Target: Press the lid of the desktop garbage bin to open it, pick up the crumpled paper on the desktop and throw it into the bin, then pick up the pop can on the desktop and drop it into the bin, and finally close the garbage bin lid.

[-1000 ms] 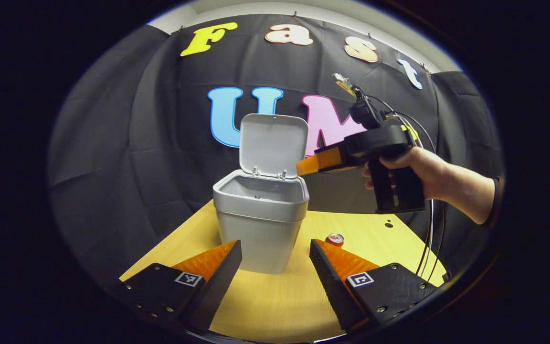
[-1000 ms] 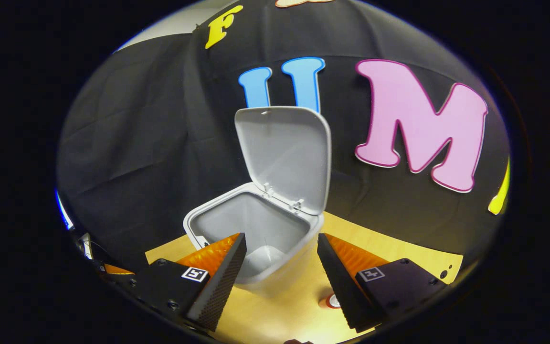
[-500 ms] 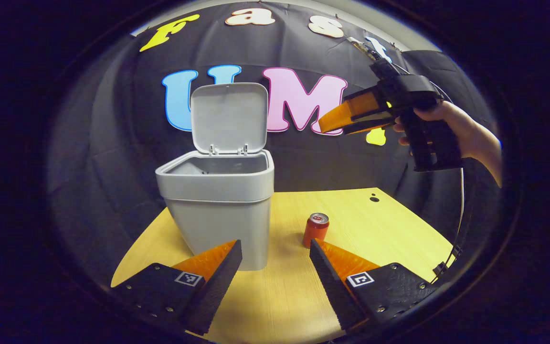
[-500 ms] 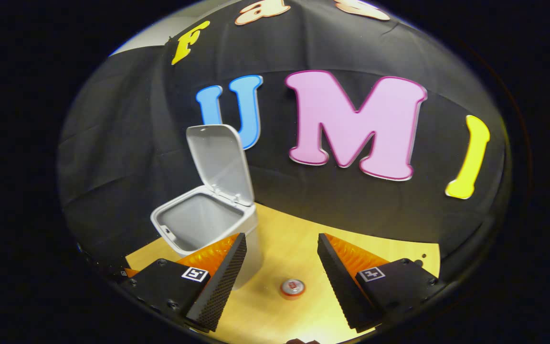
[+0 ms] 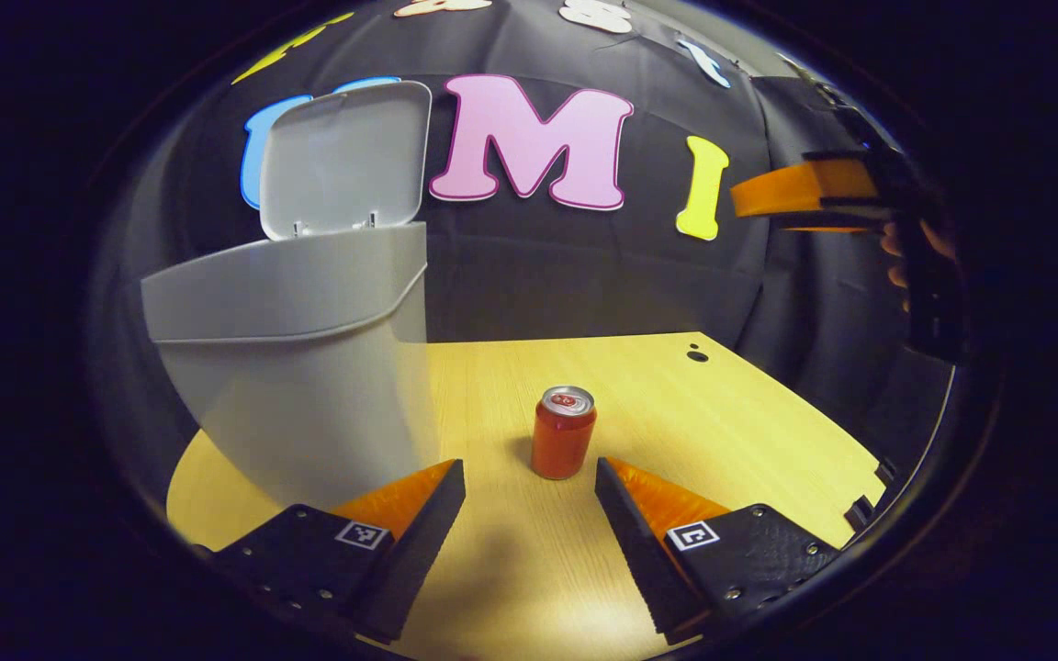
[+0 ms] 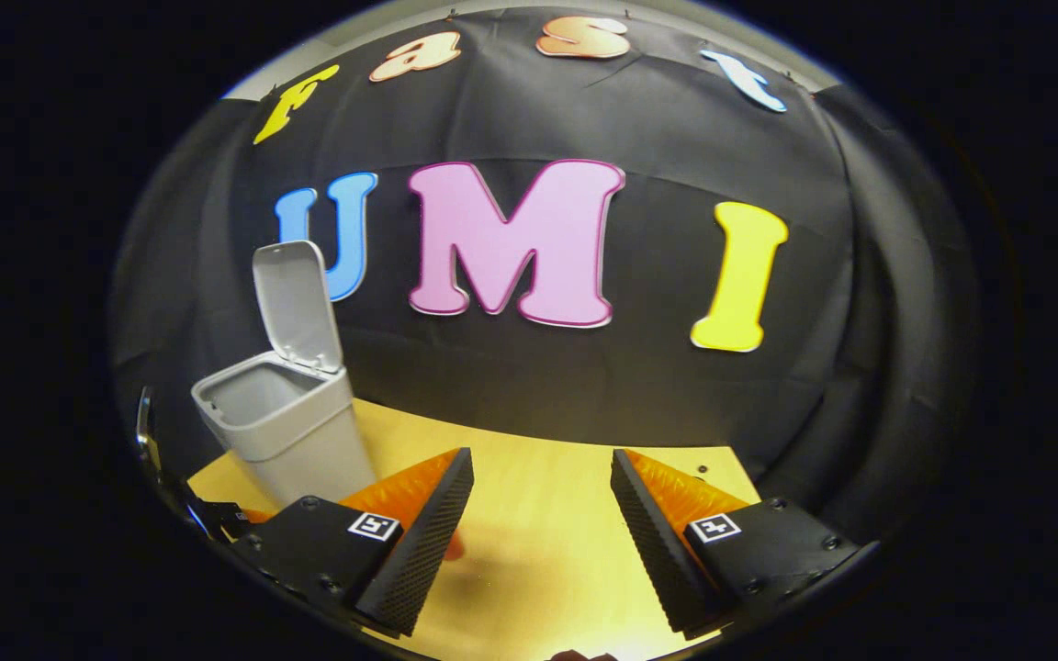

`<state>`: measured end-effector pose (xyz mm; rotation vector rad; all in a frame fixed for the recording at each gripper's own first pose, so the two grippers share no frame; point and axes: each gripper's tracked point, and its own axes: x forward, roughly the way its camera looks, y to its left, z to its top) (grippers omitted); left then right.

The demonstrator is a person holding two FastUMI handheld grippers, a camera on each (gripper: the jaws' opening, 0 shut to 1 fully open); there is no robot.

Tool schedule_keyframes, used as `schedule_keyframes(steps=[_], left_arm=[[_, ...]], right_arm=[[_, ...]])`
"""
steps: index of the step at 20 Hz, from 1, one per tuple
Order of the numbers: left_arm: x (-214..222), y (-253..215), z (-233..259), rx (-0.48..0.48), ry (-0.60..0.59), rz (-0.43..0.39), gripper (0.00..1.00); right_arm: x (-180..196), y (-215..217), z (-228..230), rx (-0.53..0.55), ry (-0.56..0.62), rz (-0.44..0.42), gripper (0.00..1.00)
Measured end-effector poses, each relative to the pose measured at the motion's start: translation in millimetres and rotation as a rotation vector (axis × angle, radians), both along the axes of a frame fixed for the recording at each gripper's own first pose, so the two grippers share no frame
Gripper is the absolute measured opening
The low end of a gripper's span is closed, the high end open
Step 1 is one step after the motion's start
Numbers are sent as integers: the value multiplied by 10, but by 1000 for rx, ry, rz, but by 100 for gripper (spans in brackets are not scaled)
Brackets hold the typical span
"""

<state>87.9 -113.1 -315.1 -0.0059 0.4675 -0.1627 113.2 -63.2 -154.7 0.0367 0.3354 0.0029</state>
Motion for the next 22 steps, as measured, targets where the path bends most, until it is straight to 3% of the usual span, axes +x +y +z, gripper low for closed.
schedule_keyframes(steps=[7, 22], left_arm=[[607, -272, -355, 37, -16, -34, 95], [1133, -502, -835, 59, -32, -74, 95]], right_arm=[[-383, -361, -374, 2, -21, -113, 98], [-563, -215, -976, 40, 101, -58, 98]])
